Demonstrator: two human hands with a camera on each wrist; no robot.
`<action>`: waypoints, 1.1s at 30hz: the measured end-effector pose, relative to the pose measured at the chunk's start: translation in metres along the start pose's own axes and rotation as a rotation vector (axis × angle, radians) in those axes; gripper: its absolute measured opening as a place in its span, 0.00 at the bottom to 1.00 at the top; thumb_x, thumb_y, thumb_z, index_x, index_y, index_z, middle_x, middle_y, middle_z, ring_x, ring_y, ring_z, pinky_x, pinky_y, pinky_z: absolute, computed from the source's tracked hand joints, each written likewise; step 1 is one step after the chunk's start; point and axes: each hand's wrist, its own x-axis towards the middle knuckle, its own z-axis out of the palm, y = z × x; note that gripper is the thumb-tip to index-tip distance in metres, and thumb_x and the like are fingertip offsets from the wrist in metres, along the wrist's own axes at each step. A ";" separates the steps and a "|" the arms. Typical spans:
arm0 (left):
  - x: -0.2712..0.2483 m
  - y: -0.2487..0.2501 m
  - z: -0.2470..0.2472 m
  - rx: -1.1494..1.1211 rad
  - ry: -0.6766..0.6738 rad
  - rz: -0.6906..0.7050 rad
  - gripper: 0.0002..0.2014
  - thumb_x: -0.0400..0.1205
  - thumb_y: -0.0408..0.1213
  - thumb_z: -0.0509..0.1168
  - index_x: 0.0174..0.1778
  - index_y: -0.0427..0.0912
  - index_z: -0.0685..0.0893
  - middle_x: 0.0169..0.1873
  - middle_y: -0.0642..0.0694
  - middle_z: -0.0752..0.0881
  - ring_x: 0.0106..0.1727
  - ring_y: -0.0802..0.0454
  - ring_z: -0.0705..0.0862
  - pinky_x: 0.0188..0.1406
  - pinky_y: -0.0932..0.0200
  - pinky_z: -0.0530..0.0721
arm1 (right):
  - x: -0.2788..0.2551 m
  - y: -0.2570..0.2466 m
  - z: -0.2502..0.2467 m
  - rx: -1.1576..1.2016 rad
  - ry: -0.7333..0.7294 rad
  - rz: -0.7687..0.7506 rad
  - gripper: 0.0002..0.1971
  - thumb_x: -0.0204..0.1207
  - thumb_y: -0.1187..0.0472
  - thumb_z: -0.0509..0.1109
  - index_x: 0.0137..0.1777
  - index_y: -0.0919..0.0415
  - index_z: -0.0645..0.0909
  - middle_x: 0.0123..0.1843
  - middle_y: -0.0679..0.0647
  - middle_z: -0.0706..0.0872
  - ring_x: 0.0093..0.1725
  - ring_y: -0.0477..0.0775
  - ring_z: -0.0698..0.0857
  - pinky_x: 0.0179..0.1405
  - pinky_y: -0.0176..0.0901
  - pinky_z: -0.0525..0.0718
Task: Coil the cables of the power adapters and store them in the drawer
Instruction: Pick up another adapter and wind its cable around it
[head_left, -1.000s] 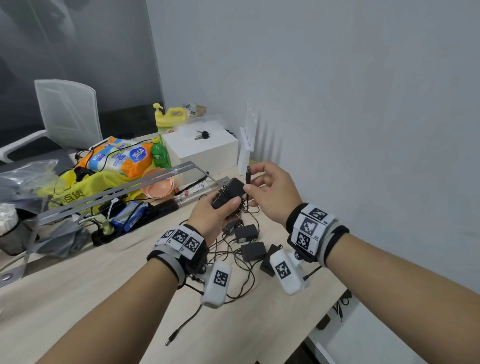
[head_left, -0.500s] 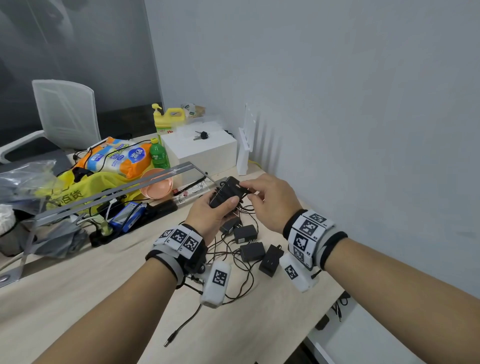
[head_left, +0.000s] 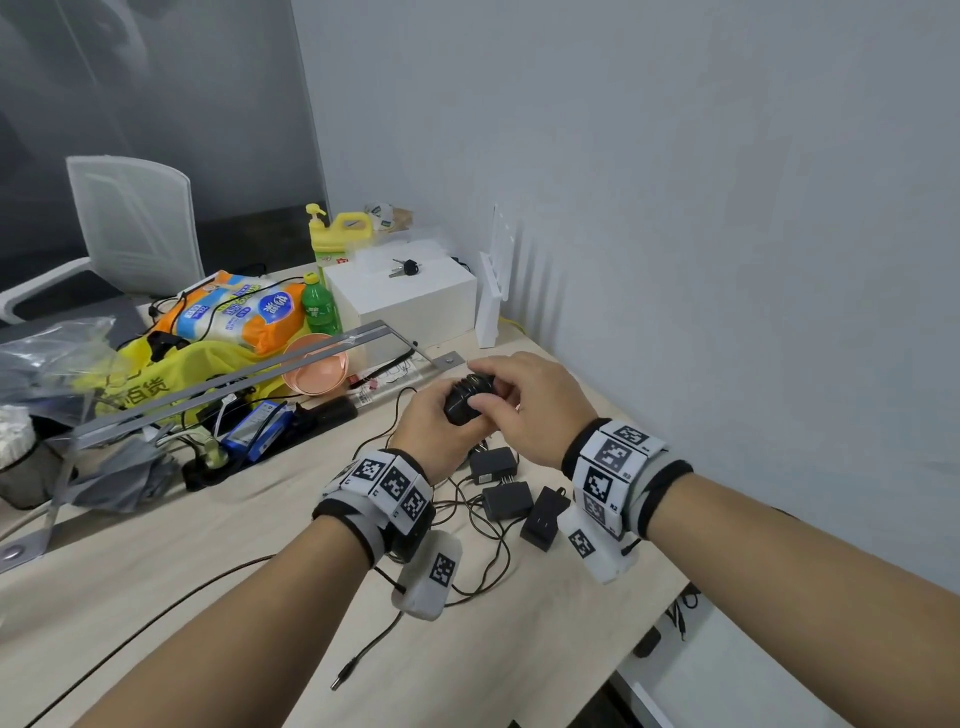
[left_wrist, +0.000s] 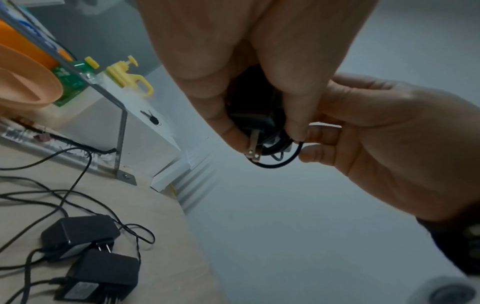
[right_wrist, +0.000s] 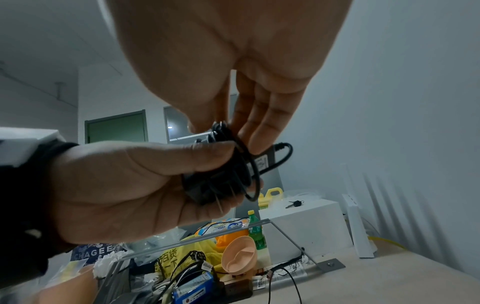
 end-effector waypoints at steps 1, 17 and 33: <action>0.000 -0.001 0.001 0.028 -0.004 -0.008 0.20 0.64 0.52 0.74 0.50 0.50 0.86 0.38 0.49 0.89 0.39 0.50 0.87 0.38 0.50 0.88 | 0.002 0.001 0.000 -0.018 -0.005 0.022 0.12 0.76 0.56 0.72 0.59 0.49 0.87 0.41 0.51 0.83 0.43 0.50 0.80 0.51 0.44 0.79; -0.009 0.004 0.009 0.607 -0.395 -0.042 0.29 0.70 0.49 0.76 0.67 0.54 0.77 0.51 0.51 0.86 0.52 0.50 0.84 0.55 0.50 0.83 | 0.011 0.017 -0.009 0.176 -0.094 0.292 0.04 0.73 0.59 0.76 0.39 0.57 0.86 0.36 0.47 0.87 0.35 0.44 0.83 0.44 0.41 0.84; -0.031 -0.028 0.078 -0.452 -0.269 -0.620 0.22 0.76 0.25 0.72 0.65 0.36 0.76 0.53 0.32 0.82 0.43 0.41 0.87 0.31 0.55 0.87 | -0.079 0.089 -0.021 -0.034 -0.297 0.296 0.40 0.65 0.39 0.79 0.76 0.43 0.69 0.66 0.47 0.78 0.63 0.48 0.79 0.65 0.46 0.78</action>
